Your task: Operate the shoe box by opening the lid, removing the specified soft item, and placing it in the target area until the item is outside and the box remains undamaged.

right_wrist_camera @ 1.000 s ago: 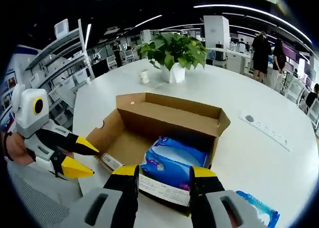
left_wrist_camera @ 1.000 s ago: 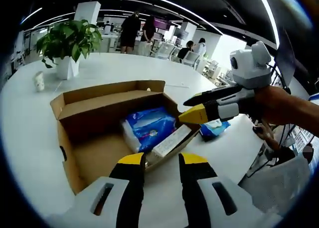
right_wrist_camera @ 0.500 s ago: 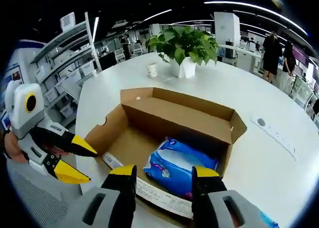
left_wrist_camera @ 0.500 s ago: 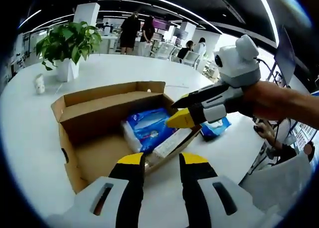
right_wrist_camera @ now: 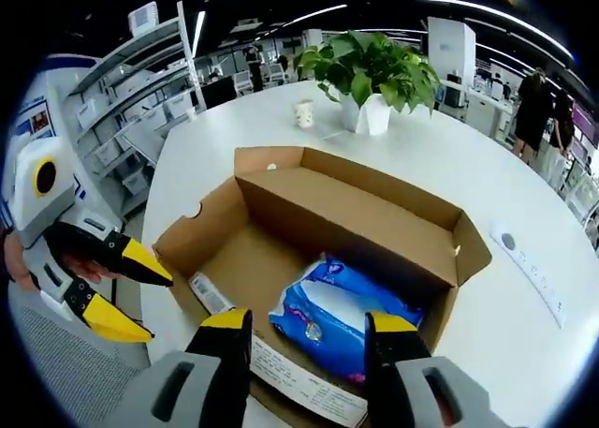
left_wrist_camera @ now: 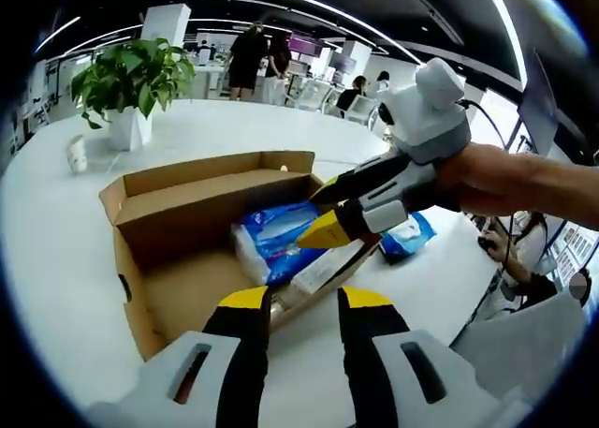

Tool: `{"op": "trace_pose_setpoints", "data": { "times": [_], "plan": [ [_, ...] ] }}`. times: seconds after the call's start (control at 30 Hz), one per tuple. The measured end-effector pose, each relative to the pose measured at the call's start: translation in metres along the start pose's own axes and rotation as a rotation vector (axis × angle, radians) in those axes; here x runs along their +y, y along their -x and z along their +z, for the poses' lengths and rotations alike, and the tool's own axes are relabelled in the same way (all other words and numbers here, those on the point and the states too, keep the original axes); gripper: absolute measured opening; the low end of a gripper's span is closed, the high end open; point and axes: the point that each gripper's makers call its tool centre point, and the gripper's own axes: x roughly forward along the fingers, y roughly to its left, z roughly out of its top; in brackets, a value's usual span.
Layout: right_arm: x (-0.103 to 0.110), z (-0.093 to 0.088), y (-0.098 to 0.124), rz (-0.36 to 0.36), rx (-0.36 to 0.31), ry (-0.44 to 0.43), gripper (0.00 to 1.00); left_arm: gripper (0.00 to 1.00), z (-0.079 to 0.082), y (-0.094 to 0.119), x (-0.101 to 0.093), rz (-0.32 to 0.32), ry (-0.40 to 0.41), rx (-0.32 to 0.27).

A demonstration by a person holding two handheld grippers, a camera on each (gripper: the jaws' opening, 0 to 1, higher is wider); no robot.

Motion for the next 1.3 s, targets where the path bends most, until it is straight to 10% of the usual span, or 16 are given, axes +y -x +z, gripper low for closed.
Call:
{"op": "trace_pose_setpoints", "data": {
  "times": [0.5, 0.8, 1.3],
  "plan": [
    [-0.003, -0.013, -0.016, -0.002, 0.103, 0.101, 0.50, 0.28, -0.001, 0.002, 0.010, 0.018, 0.034, -0.004],
    [-0.003, -0.019, -0.027, -0.009, 0.187, 0.302, 0.57, 0.28, -0.003, 0.003, 0.012, 0.023, 0.054, -0.005],
    [0.002, 0.005, -0.017, 0.013, 0.143, 0.421, 0.50, 0.25, -0.004, -0.002, 0.002, -0.011, 0.057, 0.002]
  ]
}}
